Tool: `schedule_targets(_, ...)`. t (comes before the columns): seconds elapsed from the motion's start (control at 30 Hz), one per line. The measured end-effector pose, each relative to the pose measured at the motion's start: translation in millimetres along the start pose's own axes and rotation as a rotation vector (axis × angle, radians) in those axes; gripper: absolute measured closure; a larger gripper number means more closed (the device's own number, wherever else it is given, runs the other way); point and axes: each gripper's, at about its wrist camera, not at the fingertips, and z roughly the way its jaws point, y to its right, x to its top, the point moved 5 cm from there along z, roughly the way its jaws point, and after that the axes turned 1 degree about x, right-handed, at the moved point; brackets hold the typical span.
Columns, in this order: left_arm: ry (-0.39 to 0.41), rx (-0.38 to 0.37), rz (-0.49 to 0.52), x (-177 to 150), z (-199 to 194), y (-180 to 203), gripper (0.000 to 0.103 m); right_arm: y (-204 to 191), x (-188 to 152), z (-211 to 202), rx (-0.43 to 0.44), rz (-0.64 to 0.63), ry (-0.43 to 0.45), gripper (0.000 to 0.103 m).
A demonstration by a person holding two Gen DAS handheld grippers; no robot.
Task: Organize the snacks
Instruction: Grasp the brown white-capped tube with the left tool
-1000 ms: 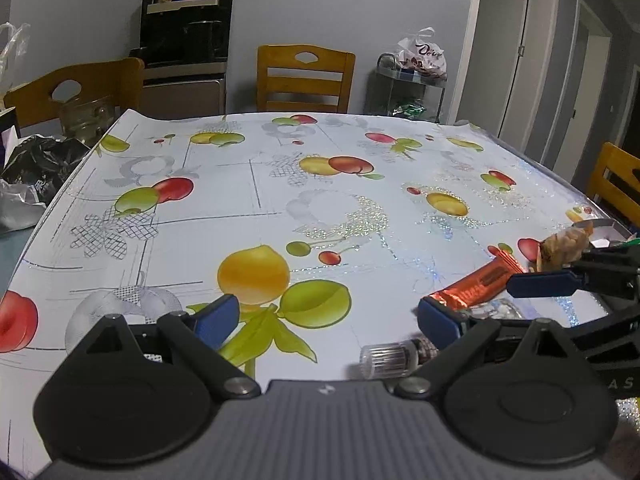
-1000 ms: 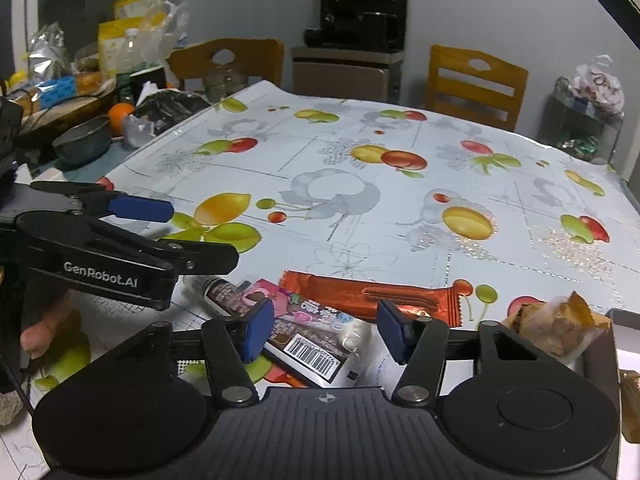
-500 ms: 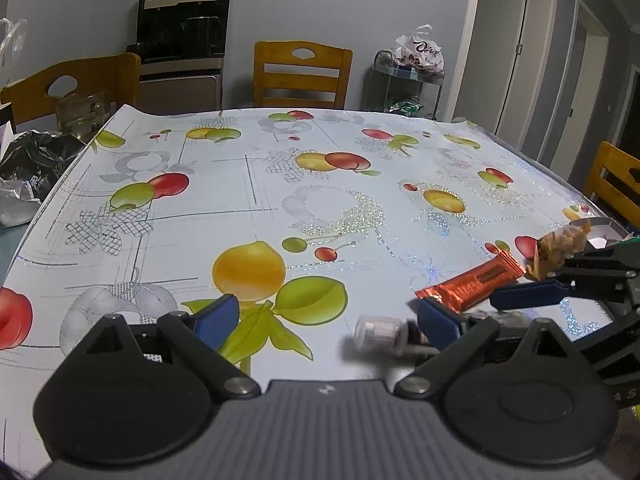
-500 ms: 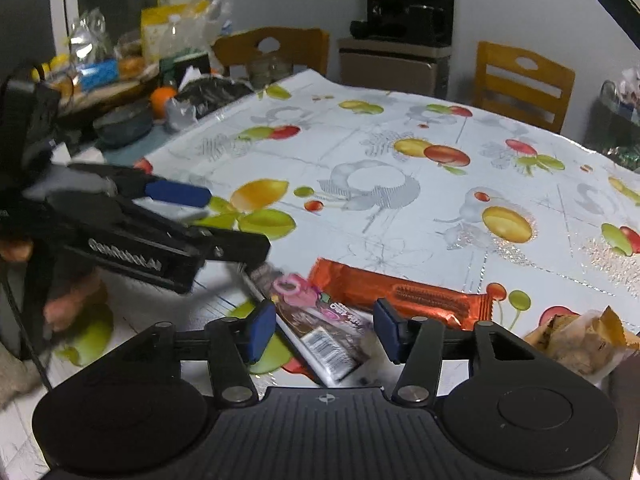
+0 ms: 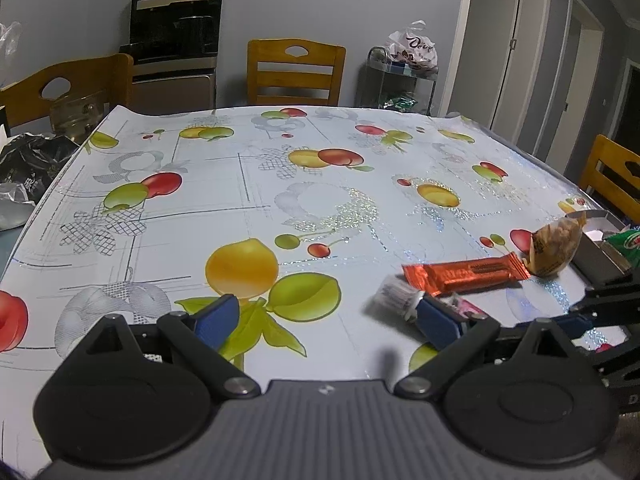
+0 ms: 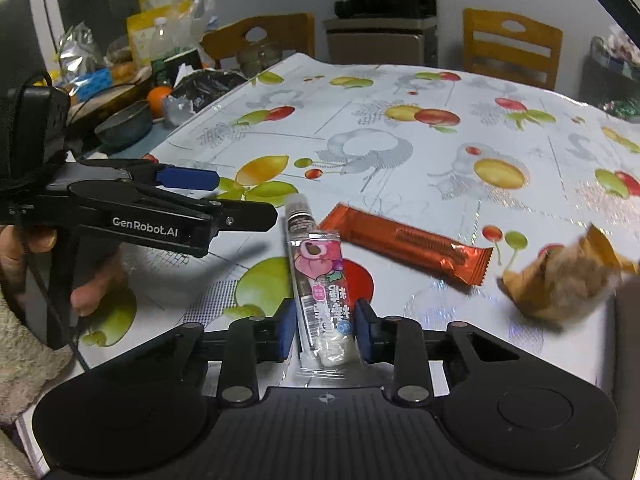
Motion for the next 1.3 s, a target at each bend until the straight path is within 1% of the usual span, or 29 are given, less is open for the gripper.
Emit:
schedule_targets(0.03,-0.002,0.001,0.002,0,0,0,0.006,2,-1,-2,0.002,0.016,0.001,0.072)
schedule_targets(0.1,-0.004,0.002,0.003,-1,1,0,0.006,3,-4,-8,0.0,0.039,0.009,0.079)
schedule_targets(0.13,-0.005,0.002,0.003,-1,2,0,0.006,5,-5,-11,-0.008,0.054,0.012,0.08)
schedule_targets(0.4,-0.008,-0.005,0.021,-2,2,4,0.006,6,-31,-38,-0.116,0.038,0.017,0.084)
schedule_targets(0.5,-0.021,-0.034,0.036,-4,3,10,0.006,11,-40,-51,-0.157,0.051,0.034,0.084)
schedule_targets(0.6,-0.015,-0.059,0.048,-6,2,22,0.006,12,-48,-60,-0.164,0.051,0.037,0.084)
schedule_targets(0.7,0.0,-0.112,0.002,-8,-2,32,0.006,13,-55,-68,-0.153,0.065,0.043,0.084)
schedule_targets(0.73,0.0,-0.111,-0.019,-9,-3,35,0.006,13,-57,-70,-0.151,0.067,0.048,0.084)
schedule_targets(0.8,0.001,-0.08,-0.041,-8,-4,42,0.006,13,-59,-76,-0.14,0.073,0.06,0.084)
schedule_targets(0.9,-0.001,-0.017,-0.024,-6,-4,53,0.006,12,-61,-84,-0.125,0.07,0.083,0.084)
schedule_targets(0.97,-0.021,0.0,0.005,-5,-1,63,0.007,12,-61,-88,-0.123,0.061,0.101,0.084)
schedule_targets(1.0,-0.03,0.003,0.013,-5,2,66,0.009,12,-61,-91,-0.119,0.059,0.111,0.084)
schedule_targets(1.07,-0.051,0.004,0.021,-5,7,73,0.019,13,-62,-96,-0.107,0.058,0.126,0.084)
schedule_targets(1.1,-0.061,-0.003,0.024,-6,10,77,0.022,13,-63,-99,-0.103,0.057,0.133,0.084)
schedule_targets(1.17,-0.071,-0.014,0.04,-6,14,87,0.035,14,-66,-102,-0.094,0.054,0.141,0.084)
schedule_targets(1.27,-0.069,0.007,0.078,-7,19,97,0.048,17,-71,-106,-0.074,0.064,0.149,0.084)
schedule_targets(1.3,-0.069,0.015,0.088,-7,20,98,0.05,18,-73,-108,-0.069,0.067,0.153,0.084)
